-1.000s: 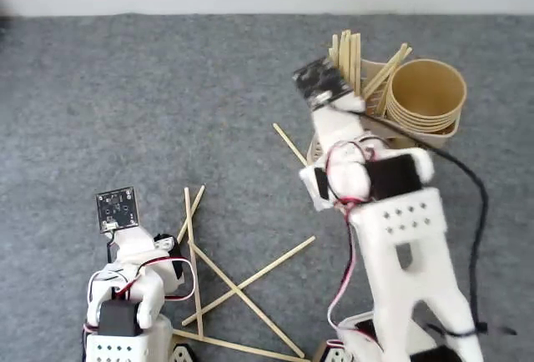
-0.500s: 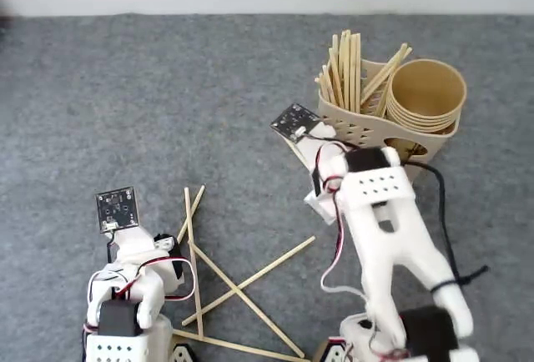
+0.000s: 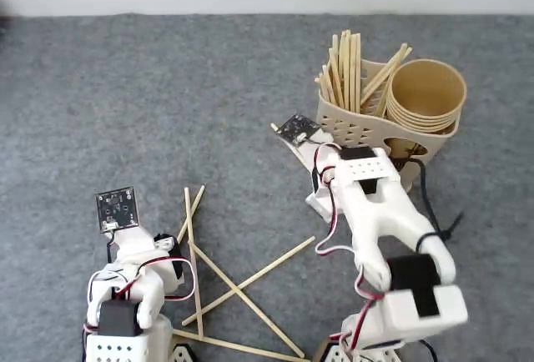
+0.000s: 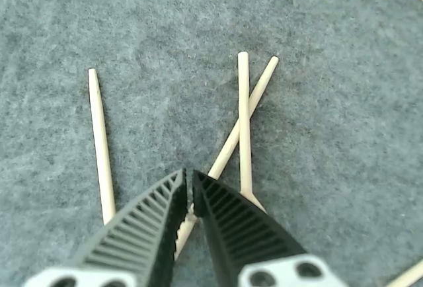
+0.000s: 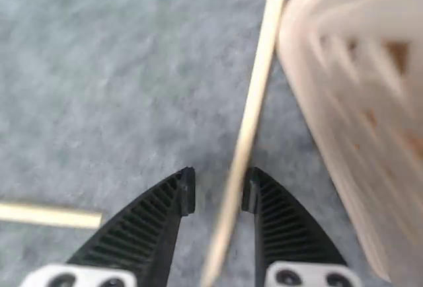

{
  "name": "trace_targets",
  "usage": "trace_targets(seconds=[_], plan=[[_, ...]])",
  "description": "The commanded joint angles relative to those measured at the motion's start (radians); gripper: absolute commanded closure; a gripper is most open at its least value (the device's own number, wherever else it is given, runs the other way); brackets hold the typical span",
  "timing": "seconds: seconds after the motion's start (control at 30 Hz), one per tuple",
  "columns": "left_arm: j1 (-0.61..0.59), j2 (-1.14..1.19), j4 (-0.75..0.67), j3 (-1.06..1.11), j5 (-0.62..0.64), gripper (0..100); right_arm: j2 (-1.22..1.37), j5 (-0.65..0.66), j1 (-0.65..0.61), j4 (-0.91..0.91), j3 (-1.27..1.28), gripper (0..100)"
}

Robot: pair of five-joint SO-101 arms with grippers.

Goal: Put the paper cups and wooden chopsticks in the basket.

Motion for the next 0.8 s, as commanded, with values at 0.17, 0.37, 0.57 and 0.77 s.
trace_targets(seconds=[0.17, 0.37, 0.57, 0.77], plan=[[0.002, -0.012, 0.003, -0.008, -0.005, 99, 0.039, 0.009, 0.054, -0.087, -0.011, 87.6], [0.002, -0.012, 0.003, -0.008, -0.005, 99, 0.033, 0.003, -0.007, -0.002, -0.011, 98.0], [0.002, -0.012, 0.003, -0.008, -0.005, 99, -0.061, -0.044, -0.102, 0.114, -0.012, 99.1], [0.002, -0.012, 0.003, -0.008, -0.005, 99, -0.294, -0.063, -0.202, 0.278, -0.012, 99.1]])
